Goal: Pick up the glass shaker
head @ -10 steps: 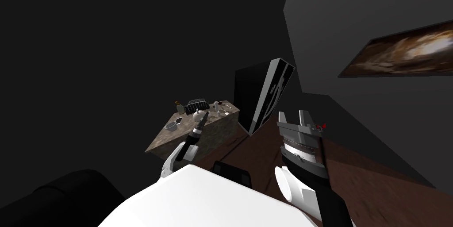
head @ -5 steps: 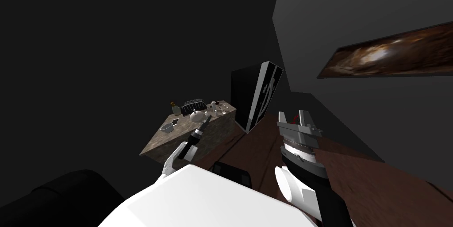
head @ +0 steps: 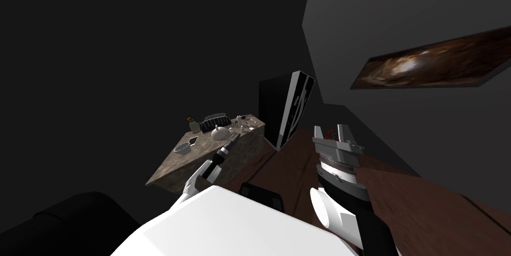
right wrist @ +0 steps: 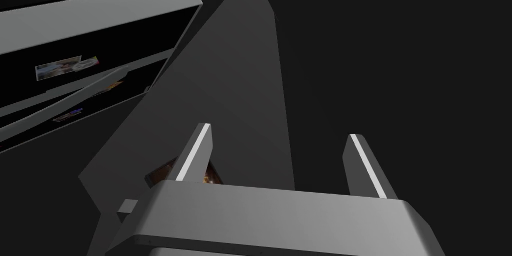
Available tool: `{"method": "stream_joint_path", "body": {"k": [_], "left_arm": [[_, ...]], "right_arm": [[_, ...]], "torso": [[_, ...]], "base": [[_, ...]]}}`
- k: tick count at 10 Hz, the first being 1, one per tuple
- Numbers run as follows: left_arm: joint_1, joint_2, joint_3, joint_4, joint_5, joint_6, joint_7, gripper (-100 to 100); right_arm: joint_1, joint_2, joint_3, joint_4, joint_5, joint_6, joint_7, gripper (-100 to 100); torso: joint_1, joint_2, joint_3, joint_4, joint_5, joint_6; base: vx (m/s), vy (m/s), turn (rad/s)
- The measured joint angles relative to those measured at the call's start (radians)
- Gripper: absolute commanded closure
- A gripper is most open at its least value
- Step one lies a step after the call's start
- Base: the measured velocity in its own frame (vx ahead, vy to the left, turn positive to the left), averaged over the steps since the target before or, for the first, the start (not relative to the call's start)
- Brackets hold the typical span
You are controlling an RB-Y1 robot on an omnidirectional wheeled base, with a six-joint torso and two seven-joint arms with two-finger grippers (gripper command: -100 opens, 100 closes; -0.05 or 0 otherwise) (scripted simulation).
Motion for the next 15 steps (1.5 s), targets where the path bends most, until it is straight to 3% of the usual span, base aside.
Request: {"method": "stream_joint_path", "body": {"k": [5, 8, 12, 13, 14, 15], "left_arm": [[-0.017, 0.072, -0.015, 0.102, -0.085, 0.001, -0.047, -100], [-0.028, 0.124, -0.028, 0.167, -0.145, -0.002, -0.078, -100], [-0.037, 0.184, -0.054, 0.224, -0.223, 0.002, -0.117, -100], [-0.038, 0.185, -0.055, 0.225, -0.225, 0.002, -0.119, 0], [-0.038, 0.185, -0.055, 0.225, -0.225, 0.002, -0.119, -100], [-0.038, 0.185, -0.055, 0.225, -0.225, 0.002, -0.119, 100]], "right_arm": [[0.000, 0.000, 0.000, 0.000, 0.000, 0.000, 0.000, 0], [0.000, 0.000, 0.000, 0.000, 0.000, 0.000, 0.000, 0], [0.000, 0.000, 0.000, 0.000, 0.000, 0.000, 0.000, 0], [0.000, 0.000, 0.000, 0.000, 0.000, 0.000, 0.000, 0], [0.000, 0.000, 0.000, 0.000, 0.000, 0.000, 0.000, 0], [0.000, 0.000, 0.000, 0.000, 0.000, 0.000, 0.000, 0]], "torso": [[0.003, -0.005, -0.003, -0.001, 0.001, 0.000], [0.002, -0.010, -0.006, -0.002, 0.000, 0.000], [-0.003, -0.006, -0.004, -0.001, 0.000, 0.000], [-0.003, -0.001, -0.001, -0.001, -0.001, 0.000], [-0.003, 0.003, 0.001, 0.000, -0.001, 0.000], [-0.003, 0.005, 0.002, 0.001, -0.001, 0.000]], "base": [[0.138, 0.051, -0.008], [0.235, 0.057, -0.004], [0.145, 0.011, -0.026], [0.014, -0.001, 0.002], [0.007, -0.001, -0.001], [0.000, 0.000, 0.000]]}}
